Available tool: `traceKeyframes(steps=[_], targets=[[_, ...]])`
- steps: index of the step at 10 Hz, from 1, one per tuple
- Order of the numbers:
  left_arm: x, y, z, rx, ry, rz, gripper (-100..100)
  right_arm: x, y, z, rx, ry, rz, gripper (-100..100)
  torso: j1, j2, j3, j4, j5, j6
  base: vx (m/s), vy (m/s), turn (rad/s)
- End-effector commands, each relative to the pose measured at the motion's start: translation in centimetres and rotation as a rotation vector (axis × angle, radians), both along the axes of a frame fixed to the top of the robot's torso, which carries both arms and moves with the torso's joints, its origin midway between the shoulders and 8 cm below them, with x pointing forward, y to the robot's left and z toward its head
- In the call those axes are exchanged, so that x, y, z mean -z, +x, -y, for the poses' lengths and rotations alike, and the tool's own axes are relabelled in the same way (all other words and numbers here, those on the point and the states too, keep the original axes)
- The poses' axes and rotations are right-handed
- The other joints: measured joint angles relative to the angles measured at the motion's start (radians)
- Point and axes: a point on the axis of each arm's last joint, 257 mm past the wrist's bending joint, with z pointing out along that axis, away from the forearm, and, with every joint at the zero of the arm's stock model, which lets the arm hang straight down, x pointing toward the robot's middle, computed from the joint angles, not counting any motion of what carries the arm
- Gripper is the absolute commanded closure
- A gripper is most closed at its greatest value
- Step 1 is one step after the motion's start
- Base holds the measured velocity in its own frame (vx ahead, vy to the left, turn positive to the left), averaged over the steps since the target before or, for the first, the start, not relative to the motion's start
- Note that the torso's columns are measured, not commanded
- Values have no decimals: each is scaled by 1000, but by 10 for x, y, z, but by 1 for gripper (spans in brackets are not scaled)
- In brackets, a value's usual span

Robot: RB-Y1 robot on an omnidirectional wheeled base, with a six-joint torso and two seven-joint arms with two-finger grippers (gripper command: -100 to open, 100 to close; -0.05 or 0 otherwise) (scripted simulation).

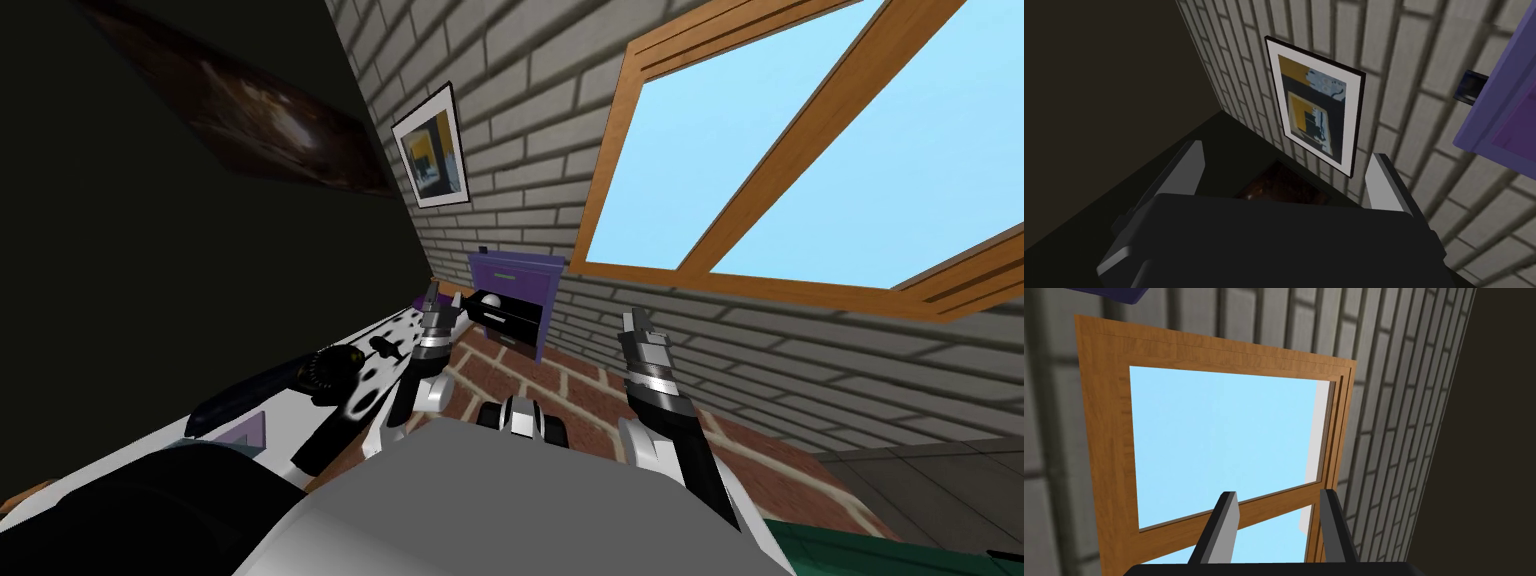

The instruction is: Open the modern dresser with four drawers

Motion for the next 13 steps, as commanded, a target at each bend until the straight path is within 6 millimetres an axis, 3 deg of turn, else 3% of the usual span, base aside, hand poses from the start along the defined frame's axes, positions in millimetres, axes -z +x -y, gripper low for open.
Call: traceKeyframes(steps=[1, 7, 10, 13], targets=[[15, 9, 5, 19, 40, -28, -100, 0, 0, 0, 0, 0, 0, 0, 1, 8, -20, 10, 0, 0, 48, 41, -21], [67, 36, 11, 44, 105, -110, -100, 0, 0, 0, 0, 0, 0, 0, -1, 14, -25, 14, 0, 0, 59, 54, -36], [81, 41, 11, 46, 113, -134, -100, 0, 0, 0, 0, 0, 0, 0, -2, 15, -24, 14, -1, 0, 47, 34, -17], [113, 52, 14, 55, 138, -176, -100, 0, 0, 0, 0, 0, 0, 0, 0, 13, -25, 14, 0, 0, 65, 48, -41]])
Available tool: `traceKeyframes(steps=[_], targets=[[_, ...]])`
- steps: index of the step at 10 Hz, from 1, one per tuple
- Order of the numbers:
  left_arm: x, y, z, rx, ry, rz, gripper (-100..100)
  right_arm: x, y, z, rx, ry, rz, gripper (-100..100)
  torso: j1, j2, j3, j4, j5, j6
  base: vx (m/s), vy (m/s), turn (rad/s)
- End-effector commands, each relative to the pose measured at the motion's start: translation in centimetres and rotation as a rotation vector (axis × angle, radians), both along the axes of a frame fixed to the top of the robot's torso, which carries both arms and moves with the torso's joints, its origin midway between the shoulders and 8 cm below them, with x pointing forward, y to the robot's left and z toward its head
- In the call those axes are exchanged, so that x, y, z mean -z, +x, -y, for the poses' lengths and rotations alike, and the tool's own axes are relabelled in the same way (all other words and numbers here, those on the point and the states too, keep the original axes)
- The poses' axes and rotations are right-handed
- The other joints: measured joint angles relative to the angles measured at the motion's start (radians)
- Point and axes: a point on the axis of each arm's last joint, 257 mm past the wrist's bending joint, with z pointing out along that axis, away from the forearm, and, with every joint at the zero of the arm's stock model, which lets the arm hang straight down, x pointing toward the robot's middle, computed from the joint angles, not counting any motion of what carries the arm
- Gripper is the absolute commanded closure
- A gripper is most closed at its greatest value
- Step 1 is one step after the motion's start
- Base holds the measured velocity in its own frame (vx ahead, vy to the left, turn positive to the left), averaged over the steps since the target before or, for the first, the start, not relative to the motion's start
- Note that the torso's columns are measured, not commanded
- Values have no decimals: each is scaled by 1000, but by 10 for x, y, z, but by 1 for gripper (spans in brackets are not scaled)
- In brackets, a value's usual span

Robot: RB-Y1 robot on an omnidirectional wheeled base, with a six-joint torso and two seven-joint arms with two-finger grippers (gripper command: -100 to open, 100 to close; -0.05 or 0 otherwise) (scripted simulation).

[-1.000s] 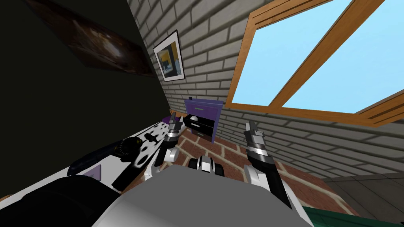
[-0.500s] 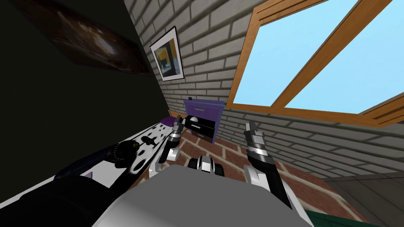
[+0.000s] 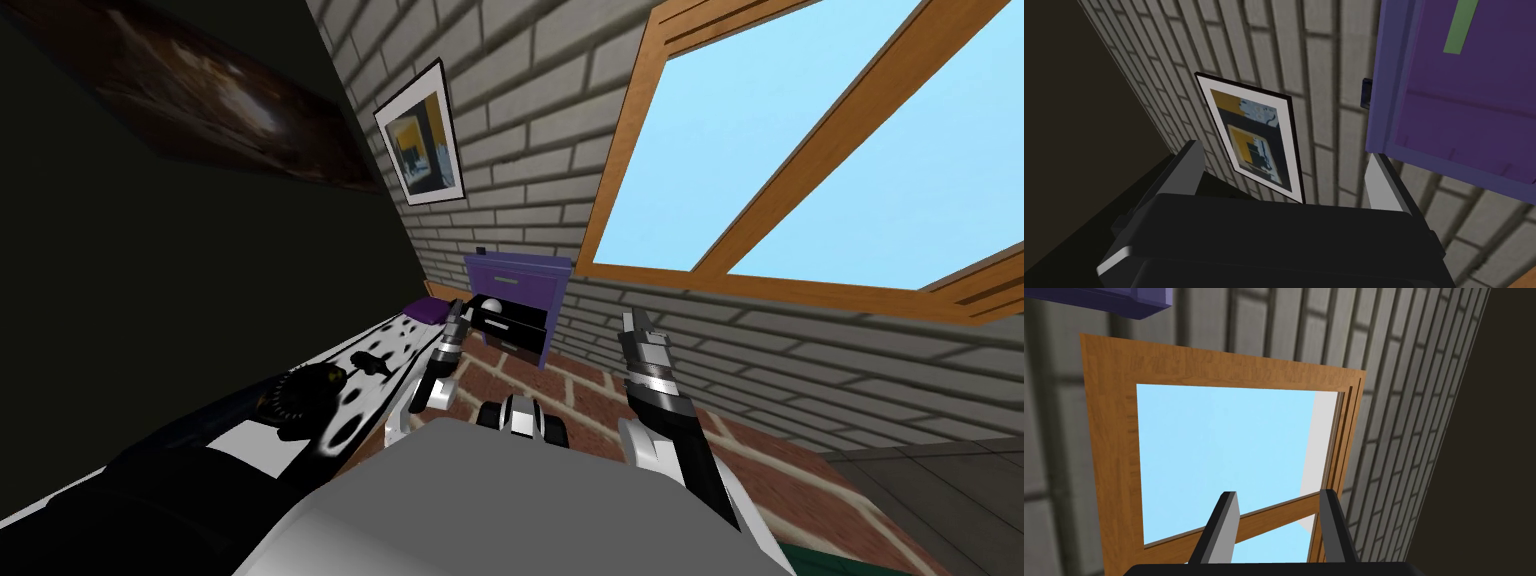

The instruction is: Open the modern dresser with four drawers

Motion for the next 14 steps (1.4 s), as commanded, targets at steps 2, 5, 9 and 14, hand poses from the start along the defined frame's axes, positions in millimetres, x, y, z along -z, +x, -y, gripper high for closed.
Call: traceKeyframes(steps=[2, 5, 9, 14], targets=[[31, 13, 3, 6, 22, -46, -100, 0, 0, 0, 0, 0, 0, 0, 0, 1, 1, 0, 0, 0, 59, 51, -28], [61, 19, 4, 9, 36, -89, -100, 0, 0, 0, 0, 0, 0, 0, -1, 2, 1, 0, 0, 0, 59, 41, -31], [91, 22, 6, 14, 50, -133, -100, 0, 0, 0, 0, 0, 0, 0, -2, 2, 1, 1, 0, 0, 53, 39, -29], [136, 22, 9, 24, 70, -198, -100, 0, 0, 0, 0, 0, 0, 0, -1, 1, 1, 0, 0, 0, 48, 27, -28]])
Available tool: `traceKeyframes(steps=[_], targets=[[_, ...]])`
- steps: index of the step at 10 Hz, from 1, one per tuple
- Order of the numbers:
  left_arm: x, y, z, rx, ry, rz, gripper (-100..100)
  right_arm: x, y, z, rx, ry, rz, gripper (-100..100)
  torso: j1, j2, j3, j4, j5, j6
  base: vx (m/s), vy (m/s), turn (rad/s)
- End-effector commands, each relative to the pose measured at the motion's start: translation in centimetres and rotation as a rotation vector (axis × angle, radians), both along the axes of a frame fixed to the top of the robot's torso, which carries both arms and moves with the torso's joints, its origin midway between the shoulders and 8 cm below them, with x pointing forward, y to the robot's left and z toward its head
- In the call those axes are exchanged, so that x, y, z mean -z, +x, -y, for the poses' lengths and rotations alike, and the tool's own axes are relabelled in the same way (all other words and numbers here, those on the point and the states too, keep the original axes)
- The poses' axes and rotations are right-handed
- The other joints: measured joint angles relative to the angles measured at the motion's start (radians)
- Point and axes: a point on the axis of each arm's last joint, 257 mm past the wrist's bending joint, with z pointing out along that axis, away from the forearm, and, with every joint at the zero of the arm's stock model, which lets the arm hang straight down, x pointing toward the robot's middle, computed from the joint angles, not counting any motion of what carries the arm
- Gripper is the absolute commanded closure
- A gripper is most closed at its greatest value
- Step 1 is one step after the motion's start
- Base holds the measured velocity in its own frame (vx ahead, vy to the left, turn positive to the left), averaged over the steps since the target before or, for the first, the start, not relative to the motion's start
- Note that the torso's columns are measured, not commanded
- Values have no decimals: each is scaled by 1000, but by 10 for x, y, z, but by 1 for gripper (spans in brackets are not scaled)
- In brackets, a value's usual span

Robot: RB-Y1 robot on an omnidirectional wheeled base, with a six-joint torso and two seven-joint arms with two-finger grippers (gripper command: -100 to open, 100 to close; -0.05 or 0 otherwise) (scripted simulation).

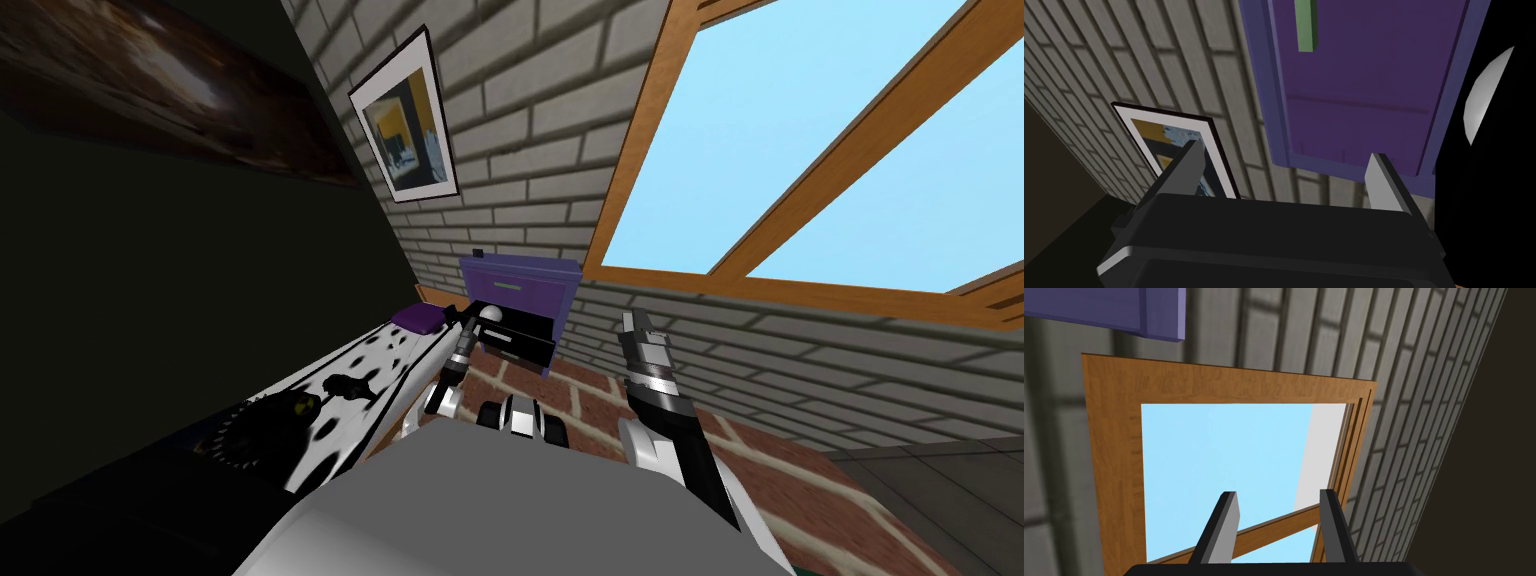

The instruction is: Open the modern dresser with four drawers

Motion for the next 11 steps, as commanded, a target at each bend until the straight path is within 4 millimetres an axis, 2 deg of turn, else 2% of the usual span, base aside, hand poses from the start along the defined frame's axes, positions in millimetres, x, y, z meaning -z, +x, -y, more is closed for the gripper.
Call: traceKeyframes(steps=[1, 2, 3, 4, 7, 9, 11], targets=[[26, -4, 1, 5, 9, -39, -100, 0, 0, 0, 0, 0, 0, 0, -1, 1, 1, 0, 0, 0, 44, 17, -25], [27, -4, 1, 5, 9, -40, -100, 0, 0, 0, 0, 0, 0, 0, 0, 1, 1, 0, 0, 0, 32, 17, -12], [39, -6, 3, 11, 14, -55, -100, 0, 0, 0, 0, 0, 0, 0, 0, 1, 1, 0, 0, 0, 35, 19, -26], [42, -6, 3, 10, 14, -62, -100, 0, 0, 0, 0, 0, 0, 0, 0, 0, 0, 0, 0, 0, 31, 14, -19], [83, -16, 10, 26, 26, -123, -100, 0, 0, 0, 0, 0, 0, 0, 0, -1, -1, 0, 0, 0, 54, 16, -35], [98, -21, 12, 31, 27, -147, -100, 0, 0, 0, 0, 0, 0, 0, 0, 0, 0, 0, 0, 0, 53, 14, -19], [123, -31, 18, 43, 28, -186, -100, 0, 0, 0, 0, 0, 0, 0, -1, 2, 1, 1, 0, 0, 34, -1, -26]])
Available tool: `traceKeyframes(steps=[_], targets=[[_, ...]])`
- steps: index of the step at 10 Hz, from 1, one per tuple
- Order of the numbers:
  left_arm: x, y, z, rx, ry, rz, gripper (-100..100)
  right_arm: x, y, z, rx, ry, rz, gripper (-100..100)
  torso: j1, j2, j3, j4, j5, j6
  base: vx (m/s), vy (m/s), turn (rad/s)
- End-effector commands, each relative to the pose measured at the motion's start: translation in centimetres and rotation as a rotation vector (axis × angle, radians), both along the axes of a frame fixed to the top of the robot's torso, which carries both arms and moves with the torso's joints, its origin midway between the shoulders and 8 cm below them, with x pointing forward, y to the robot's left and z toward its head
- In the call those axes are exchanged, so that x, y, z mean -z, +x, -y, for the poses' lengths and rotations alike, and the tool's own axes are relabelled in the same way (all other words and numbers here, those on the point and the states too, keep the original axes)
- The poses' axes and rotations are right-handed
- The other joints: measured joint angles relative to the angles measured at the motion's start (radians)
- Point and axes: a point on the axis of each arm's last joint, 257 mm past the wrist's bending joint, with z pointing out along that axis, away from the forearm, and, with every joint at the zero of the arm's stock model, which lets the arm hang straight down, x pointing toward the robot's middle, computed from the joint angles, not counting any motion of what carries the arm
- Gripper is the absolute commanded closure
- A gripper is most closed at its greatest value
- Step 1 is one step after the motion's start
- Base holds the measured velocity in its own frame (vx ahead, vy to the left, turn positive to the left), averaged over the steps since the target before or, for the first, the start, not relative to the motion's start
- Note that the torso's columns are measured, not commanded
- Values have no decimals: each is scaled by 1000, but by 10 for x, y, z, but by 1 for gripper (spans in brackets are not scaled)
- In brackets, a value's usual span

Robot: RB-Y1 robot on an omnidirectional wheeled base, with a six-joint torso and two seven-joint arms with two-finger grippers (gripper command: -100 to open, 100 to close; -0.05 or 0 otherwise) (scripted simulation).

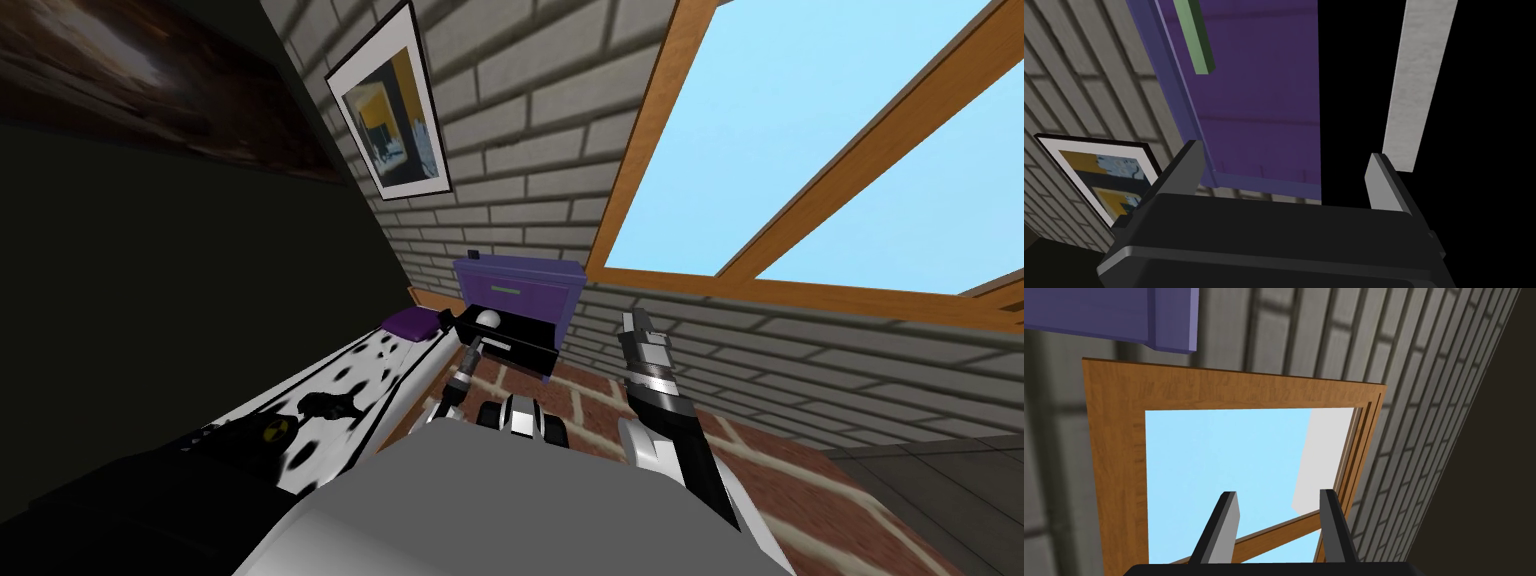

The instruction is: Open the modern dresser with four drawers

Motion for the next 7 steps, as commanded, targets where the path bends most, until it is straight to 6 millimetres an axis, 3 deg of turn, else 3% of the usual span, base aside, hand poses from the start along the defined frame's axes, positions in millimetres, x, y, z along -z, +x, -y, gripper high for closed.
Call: traceKeyframes(steps=[1, 2, 7], targets=[[29, -13, 9, 14, -3, -48, -100, 0, 0, 0, 0, 0, 0, 0, 0, -1, -1, 0, 0, 0, 40, 1, -31], [29, -13, 9, 14, -3, -48, -100, 0, 0, 0, 0, 0, 0, 0, 1, -2, -1, 0, 0, 0, 32, 6, -4], [73, -40, 32, 37, -34, -122, -100, 0, 0, 0, 0, 0, 0, 0, 1, -2, -1, -1, 0, 0, 36, 1, -20]])
